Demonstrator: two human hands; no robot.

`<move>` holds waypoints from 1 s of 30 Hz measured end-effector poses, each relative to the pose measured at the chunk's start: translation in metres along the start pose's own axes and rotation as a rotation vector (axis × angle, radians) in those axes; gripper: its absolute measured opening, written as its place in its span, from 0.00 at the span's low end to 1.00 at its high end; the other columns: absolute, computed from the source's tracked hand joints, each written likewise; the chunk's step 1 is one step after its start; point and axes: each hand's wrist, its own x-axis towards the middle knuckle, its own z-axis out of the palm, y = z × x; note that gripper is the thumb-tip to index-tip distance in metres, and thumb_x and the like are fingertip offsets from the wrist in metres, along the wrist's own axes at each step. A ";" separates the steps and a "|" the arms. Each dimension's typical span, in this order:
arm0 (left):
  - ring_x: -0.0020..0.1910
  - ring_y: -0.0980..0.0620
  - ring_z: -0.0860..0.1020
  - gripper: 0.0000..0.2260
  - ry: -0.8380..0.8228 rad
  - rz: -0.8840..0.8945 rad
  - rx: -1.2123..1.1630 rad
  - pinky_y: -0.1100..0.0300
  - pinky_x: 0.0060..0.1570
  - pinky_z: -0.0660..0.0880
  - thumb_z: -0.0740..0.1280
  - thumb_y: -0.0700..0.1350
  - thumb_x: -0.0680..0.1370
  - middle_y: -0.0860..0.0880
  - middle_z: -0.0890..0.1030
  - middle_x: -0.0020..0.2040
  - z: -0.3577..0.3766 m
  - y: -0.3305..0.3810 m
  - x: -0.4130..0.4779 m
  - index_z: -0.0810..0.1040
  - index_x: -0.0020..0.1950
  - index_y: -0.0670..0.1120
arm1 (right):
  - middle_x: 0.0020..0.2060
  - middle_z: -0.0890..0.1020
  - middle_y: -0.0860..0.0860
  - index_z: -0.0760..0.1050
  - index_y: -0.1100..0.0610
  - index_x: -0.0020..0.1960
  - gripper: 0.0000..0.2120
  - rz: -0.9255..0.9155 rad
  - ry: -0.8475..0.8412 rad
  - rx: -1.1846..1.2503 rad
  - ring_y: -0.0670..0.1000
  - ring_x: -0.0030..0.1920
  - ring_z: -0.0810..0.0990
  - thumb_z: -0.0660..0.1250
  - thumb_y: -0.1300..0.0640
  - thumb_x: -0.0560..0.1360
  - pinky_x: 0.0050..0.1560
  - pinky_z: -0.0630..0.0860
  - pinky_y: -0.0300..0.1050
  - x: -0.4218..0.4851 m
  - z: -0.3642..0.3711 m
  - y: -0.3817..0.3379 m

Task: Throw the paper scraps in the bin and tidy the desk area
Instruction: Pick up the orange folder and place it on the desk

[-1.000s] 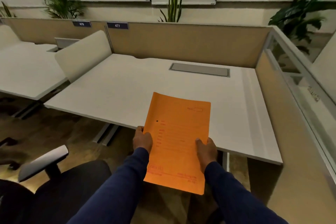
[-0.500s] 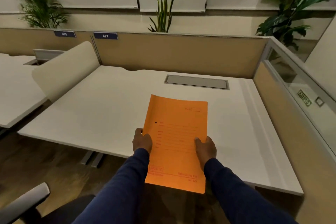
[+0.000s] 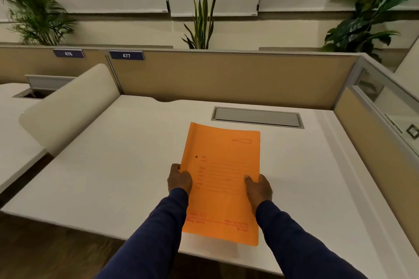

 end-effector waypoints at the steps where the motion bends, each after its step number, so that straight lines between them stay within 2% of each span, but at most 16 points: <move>1: 0.45 0.42 0.79 0.10 -0.001 -0.001 0.002 0.52 0.43 0.77 0.55 0.37 0.76 0.46 0.77 0.46 0.002 0.003 0.007 0.68 0.54 0.49 | 0.49 0.82 0.54 0.76 0.55 0.54 0.12 -0.002 -0.002 -0.004 0.57 0.49 0.81 0.62 0.47 0.80 0.57 0.79 0.59 0.008 0.003 -0.003; 5: 0.41 0.46 0.77 0.10 0.024 -0.017 -0.004 0.57 0.35 0.72 0.55 0.37 0.77 0.49 0.75 0.43 0.010 0.011 0.032 0.69 0.54 0.48 | 0.48 0.82 0.54 0.76 0.55 0.53 0.12 -0.017 -0.019 -0.017 0.56 0.48 0.81 0.62 0.47 0.80 0.56 0.80 0.58 0.038 0.014 -0.015; 11: 0.41 0.45 0.77 0.09 0.068 -0.028 0.010 0.58 0.33 0.70 0.55 0.36 0.77 0.49 0.75 0.43 0.021 0.026 0.074 0.68 0.54 0.48 | 0.49 0.82 0.54 0.77 0.56 0.55 0.13 -0.035 -0.067 -0.044 0.56 0.50 0.80 0.62 0.48 0.80 0.54 0.78 0.54 0.089 0.035 -0.037; 16: 0.39 0.47 0.76 0.09 0.071 -0.044 0.052 0.59 0.32 0.69 0.55 0.36 0.77 0.49 0.74 0.42 0.022 0.029 0.112 0.68 0.54 0.48 | 0.48 0.82 0.54 0.76 0.57 0.53 0.12 -0.006 -0.075 -0.056 0.57 0.49 0.81 0.61 0.48 0.81 0.55 0.79 0.56 0.115 0.063 -0.045; 19: 0.39 0.47 0.76 0.09 0.062 -0.061 0.074 0.57 0.35 0.71 0.55 0.37 0.78 0.48 0.75 0.43 0.020 0.032 0.146 0.68 0.54 0.48 | 0.47 0.82 0.53 0.76 0.56 0.53 0.11 0.019 -0.071 -0.046 0.56 0.49 0.81 0.61 0.49 0.81 0.53 0.79 0.55 0.135 0.089 -0.052; 22: 0.43 0.44 0.78 0.09 0.047 -0.075 0.081 0.52 0.41 0.75 0.55 0.37 0.78 0.47 0.76 0.46 0.015 0.034 0.177 0.67 0.54 0.48 | 0.47 0.82 0.53 0.75 0.55 0.51 0.10 0.038 -0.051 -0.028 0.54 0.47 0.80 0.62 0.49 0.81 0.47 0.78 0.51 0.149 0.114 -0.060; 30: 0.46 0.41 0.79 0.11 -0.020 -0.094 0.159 0.50 0.44 0.76 0.55 0.36 0.78 0.44 0.77 0.49 -0.009 0.034 0.276 0.69 0.58 0.44 | 0.47 0.82 0.53 0.75 0.56 0.52 0.11 0.097 -0.003 -0.041 0.55 0.48 0.80 0.62 0.48 0.81 0.49 0.79 0.52 0.184 0.201 -0.078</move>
